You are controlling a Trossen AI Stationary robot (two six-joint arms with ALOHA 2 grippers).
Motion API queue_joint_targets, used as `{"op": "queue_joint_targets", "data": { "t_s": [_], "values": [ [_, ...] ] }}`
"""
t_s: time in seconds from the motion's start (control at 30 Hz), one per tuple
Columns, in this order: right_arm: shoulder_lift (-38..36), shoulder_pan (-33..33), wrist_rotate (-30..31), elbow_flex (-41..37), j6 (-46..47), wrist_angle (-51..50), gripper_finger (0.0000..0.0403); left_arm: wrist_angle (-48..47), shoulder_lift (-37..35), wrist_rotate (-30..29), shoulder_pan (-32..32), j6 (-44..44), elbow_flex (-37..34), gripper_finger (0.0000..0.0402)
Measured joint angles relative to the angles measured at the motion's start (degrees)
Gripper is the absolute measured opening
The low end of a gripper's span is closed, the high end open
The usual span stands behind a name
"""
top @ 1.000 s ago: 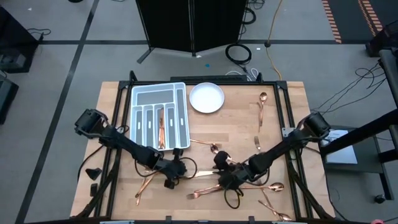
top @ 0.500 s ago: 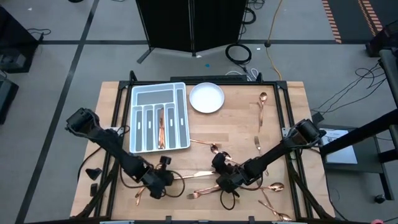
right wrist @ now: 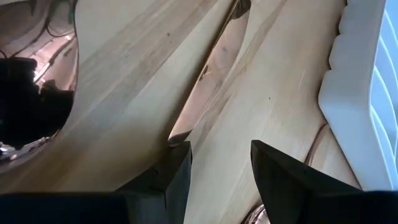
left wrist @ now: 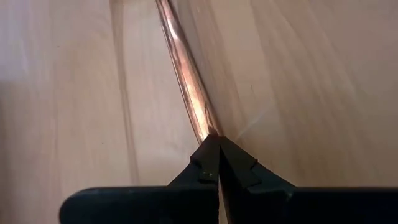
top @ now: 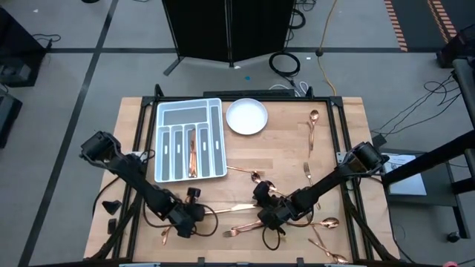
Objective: Sort silverware
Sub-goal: Put the knife on the silverware tray
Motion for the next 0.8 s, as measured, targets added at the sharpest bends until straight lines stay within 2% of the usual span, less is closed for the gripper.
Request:
{"op": "queue_joint_targets", "data": {
  "t_s": [0.53, 0.8],
  "values": [
    [0.0, -0.1, -0.6, 0.0, 1.9, 0.0, 0.0160, 1.1, 1.0, -0.1, 0.0, -0.1, 0.0, 0.0000],
    [-0.1, 2.5, 0.8, 0.2, 5.9, -6.7, 0.0159, 1.1, 1.0, 0.4, 0.0, -0.2, 0.0, 0.0000]
  ]
}}
